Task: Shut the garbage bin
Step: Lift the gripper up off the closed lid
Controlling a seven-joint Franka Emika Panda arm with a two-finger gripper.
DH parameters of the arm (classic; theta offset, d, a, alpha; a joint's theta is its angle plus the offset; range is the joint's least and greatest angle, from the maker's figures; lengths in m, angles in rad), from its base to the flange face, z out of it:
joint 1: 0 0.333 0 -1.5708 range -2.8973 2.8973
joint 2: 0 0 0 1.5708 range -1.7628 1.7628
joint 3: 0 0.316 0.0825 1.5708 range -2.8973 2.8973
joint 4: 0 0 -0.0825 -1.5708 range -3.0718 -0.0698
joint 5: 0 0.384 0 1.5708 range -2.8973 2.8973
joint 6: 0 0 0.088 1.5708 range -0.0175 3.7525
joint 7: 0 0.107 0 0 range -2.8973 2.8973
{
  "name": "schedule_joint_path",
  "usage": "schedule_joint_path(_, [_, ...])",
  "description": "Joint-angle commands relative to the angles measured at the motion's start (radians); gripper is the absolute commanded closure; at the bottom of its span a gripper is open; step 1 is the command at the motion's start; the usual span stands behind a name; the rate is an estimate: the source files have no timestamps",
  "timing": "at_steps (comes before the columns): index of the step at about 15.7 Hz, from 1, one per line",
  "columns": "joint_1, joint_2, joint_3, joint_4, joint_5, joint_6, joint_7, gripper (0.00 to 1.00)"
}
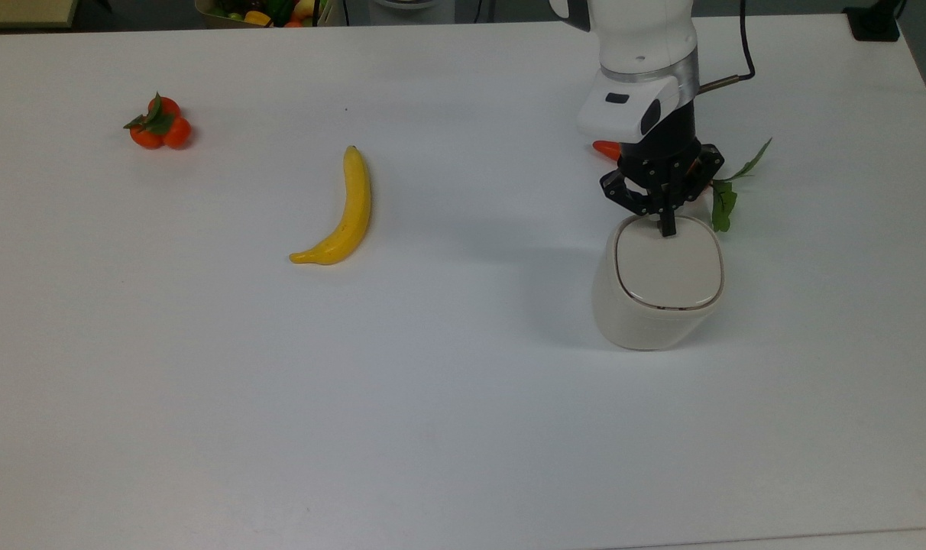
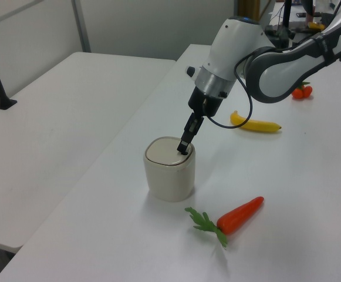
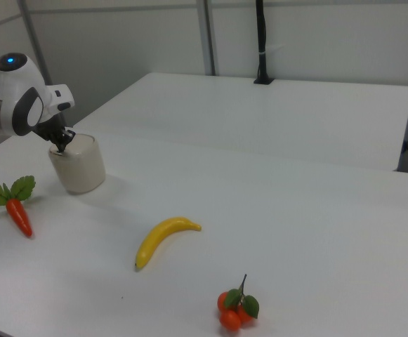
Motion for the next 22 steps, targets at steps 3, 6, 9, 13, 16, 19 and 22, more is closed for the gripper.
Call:
schedule_joint_path(3, [-0.012, -0.002, 0.02, -0.035, -0.038, -0.011, -0.003, 1.0])
schedule_joint_path(6, [-0.012, 0.001, 0.02, -0.035, -0.044, -0.009, -0.002, 1.0])
schedule_joint_path(9, [-0.014, -0.004, 0.021, -0.035, -0.044, -0.011, 0.0, 1.0])
schedule_joint_path(13, [-0.032, -0.051, 0.021, -0.026, -0.037, -0.015, 0.009, 1.0])
schedule_joint_path(16, [-0.057, -0.102, 0.02, -0.023, -0.027, -0.09, 0.011, 1.0])
schedule_joint_path(19, [-0.093, -0.174, 0.02, -0.023, -0.024, -0.2, 0.011, 0.82])
schedule_joint_path(22, [-0.129, -0.24, 0.013, -0.022, -0.014, -0.346, 0.012, 0.13])
